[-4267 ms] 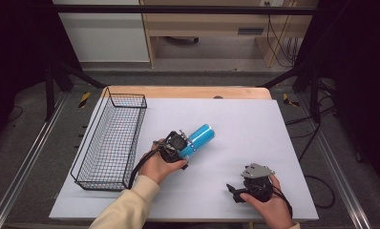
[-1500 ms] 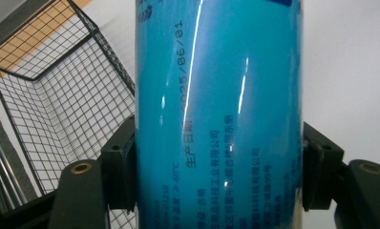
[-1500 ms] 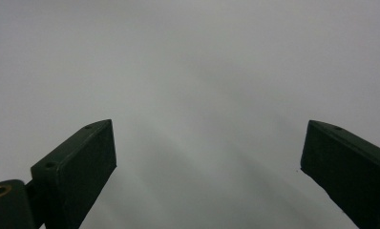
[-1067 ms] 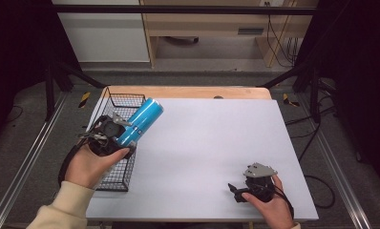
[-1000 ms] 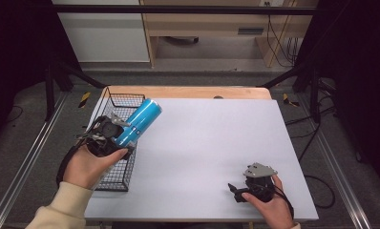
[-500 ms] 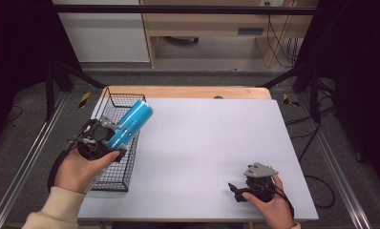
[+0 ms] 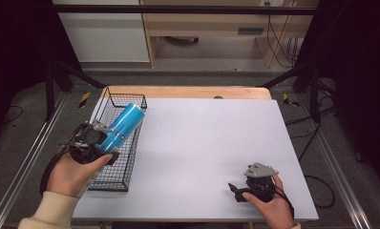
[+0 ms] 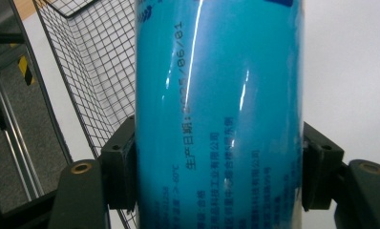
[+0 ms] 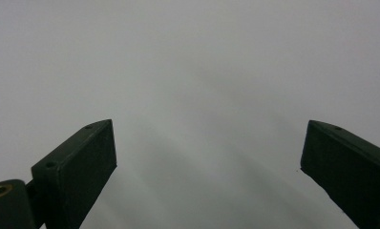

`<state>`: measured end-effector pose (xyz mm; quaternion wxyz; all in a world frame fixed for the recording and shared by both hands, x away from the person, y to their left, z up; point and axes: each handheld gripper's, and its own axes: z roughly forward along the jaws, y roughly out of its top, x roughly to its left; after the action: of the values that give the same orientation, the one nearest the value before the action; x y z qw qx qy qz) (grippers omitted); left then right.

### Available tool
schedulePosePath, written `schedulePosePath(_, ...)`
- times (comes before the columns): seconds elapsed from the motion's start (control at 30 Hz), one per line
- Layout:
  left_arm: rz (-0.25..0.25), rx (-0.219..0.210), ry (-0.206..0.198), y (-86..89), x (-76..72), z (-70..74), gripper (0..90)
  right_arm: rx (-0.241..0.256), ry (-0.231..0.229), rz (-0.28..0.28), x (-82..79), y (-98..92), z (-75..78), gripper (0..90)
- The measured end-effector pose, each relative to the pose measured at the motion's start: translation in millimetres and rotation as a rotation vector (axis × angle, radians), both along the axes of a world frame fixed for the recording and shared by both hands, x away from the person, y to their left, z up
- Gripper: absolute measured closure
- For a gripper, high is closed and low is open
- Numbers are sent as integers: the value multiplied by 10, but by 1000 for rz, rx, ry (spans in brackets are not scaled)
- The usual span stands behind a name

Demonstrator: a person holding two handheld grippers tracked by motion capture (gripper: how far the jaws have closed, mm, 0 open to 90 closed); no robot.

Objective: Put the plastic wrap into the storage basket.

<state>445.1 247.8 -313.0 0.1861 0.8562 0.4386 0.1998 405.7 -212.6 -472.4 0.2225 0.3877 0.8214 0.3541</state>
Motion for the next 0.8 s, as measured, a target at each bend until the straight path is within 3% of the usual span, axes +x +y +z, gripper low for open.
schedulePosePath(0.8,52,14,38,146,43,-147,318,3,6,3,9,-2,-13,52)
